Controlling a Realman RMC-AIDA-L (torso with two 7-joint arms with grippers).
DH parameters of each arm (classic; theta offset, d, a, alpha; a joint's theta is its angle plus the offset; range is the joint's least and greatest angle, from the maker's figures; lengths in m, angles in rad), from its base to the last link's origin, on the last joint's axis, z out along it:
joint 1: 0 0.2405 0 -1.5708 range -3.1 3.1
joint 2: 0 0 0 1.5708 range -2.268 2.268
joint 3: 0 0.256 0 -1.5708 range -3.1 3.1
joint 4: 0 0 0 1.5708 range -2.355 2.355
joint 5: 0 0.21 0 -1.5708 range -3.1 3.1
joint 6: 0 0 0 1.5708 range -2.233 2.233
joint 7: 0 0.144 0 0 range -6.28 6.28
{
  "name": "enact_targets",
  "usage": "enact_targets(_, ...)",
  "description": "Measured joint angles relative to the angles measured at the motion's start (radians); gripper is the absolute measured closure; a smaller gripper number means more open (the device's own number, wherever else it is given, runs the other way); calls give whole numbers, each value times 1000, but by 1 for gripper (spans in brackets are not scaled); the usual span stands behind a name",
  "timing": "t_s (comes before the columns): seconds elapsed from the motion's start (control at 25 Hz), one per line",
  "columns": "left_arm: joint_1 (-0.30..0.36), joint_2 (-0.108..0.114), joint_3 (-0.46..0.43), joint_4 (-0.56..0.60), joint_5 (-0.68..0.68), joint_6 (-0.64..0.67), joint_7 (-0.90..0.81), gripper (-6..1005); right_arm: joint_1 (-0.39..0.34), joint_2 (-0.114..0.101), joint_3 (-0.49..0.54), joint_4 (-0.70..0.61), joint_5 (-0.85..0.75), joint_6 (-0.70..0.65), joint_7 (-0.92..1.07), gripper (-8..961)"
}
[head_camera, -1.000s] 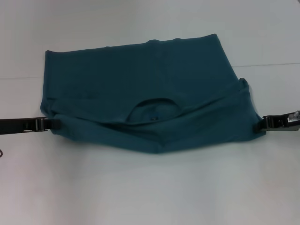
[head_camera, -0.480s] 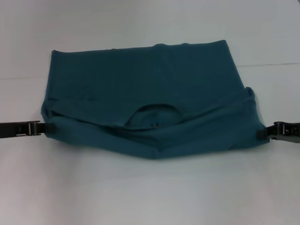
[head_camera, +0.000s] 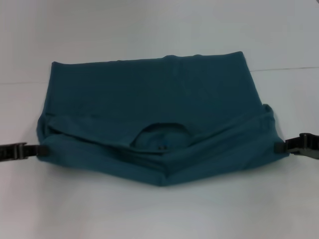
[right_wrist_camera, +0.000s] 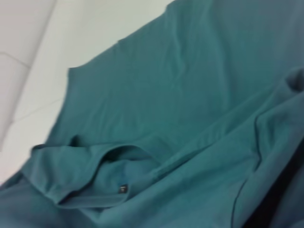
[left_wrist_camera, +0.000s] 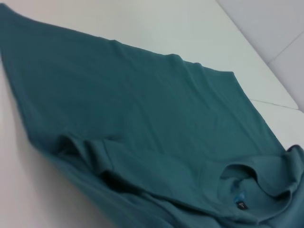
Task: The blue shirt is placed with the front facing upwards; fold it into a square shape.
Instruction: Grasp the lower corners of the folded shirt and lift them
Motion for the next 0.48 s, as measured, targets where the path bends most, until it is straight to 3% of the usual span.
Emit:
enact_targets(0.28,55,5,-64,-18,-33,98,5,986,-34,-6,118,-1,11,-129,4,922)
enact_targets(0.48,32,41,-114,-10,-122,126,-1,987,-25,-43,193,-2,70,-168,8,922)
